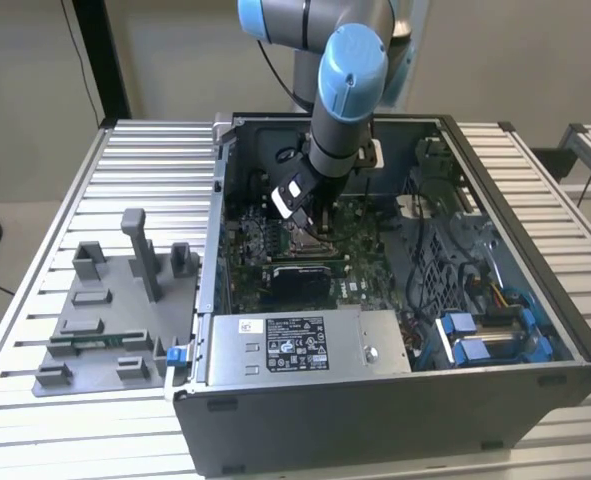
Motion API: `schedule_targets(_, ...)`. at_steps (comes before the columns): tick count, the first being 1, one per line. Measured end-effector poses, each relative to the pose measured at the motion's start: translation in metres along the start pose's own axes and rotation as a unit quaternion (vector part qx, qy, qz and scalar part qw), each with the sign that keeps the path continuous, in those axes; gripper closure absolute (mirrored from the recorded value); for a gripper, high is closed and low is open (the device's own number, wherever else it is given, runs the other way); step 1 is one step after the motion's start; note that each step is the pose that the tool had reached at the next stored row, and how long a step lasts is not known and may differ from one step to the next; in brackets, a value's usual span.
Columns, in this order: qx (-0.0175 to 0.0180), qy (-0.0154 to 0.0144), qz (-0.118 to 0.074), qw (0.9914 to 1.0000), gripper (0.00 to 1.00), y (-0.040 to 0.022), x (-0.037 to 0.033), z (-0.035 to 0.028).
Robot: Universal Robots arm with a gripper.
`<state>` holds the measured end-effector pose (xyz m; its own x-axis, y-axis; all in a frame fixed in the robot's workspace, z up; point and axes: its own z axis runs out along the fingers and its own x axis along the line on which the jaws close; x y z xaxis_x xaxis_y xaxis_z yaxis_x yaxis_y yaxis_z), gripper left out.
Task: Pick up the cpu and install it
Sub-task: 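Install the first cpu locking lever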
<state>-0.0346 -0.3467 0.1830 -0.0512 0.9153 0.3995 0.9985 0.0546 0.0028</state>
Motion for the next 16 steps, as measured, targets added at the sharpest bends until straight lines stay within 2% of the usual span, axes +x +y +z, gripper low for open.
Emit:
schedule_targets(4,0.0,0.0002,0.0,1.0,1.0,-0.0001,0.0007,-0.0012)
schedule_targets(7,-0.0014,0.0032,0.0,0.99999,1.0,0.0009,0.004,-0.0047)
schedule_targets(11,-0.0012,0.0025,0.0,1.0,1.0,0.0009,0.0074,-0.0135)
schedule_targets(16,-0.0011,0.0024,0.0,1.0,1.0,0.0009,0.0091,-0.0181)
